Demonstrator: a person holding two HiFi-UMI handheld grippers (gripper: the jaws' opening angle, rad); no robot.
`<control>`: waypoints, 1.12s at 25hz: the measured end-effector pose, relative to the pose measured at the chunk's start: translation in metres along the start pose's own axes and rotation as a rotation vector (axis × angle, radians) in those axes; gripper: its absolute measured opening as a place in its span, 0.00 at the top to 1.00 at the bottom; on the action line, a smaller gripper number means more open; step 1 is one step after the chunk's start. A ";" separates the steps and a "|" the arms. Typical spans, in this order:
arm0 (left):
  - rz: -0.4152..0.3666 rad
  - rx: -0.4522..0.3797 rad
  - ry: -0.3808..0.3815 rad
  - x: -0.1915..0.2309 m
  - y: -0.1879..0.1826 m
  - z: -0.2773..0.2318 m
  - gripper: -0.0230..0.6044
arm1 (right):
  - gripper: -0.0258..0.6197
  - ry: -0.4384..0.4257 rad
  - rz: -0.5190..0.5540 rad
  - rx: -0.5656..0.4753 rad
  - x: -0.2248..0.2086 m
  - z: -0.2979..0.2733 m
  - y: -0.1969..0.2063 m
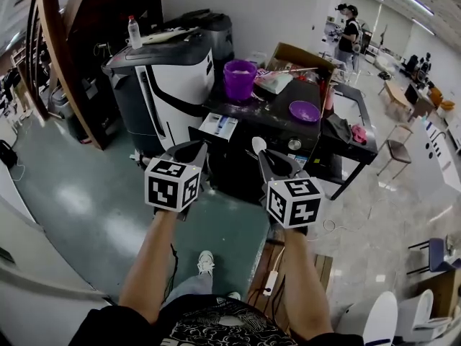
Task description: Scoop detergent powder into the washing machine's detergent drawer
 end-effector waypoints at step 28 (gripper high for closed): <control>0.037 0.030 0.062 0.113 0.008 -0.163 0.96 | 0.91 0.033 0.007 0.066 -0.067 -0.173 0.014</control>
Point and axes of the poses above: the fingertips, and each gripper's own axes: z backward along the fingers, x to its left, y out of its underside, the point moved 1 cm from there along z, backward along the fingers, and after that the axes turned 11 degrees about -x, right-handed, at the moved point
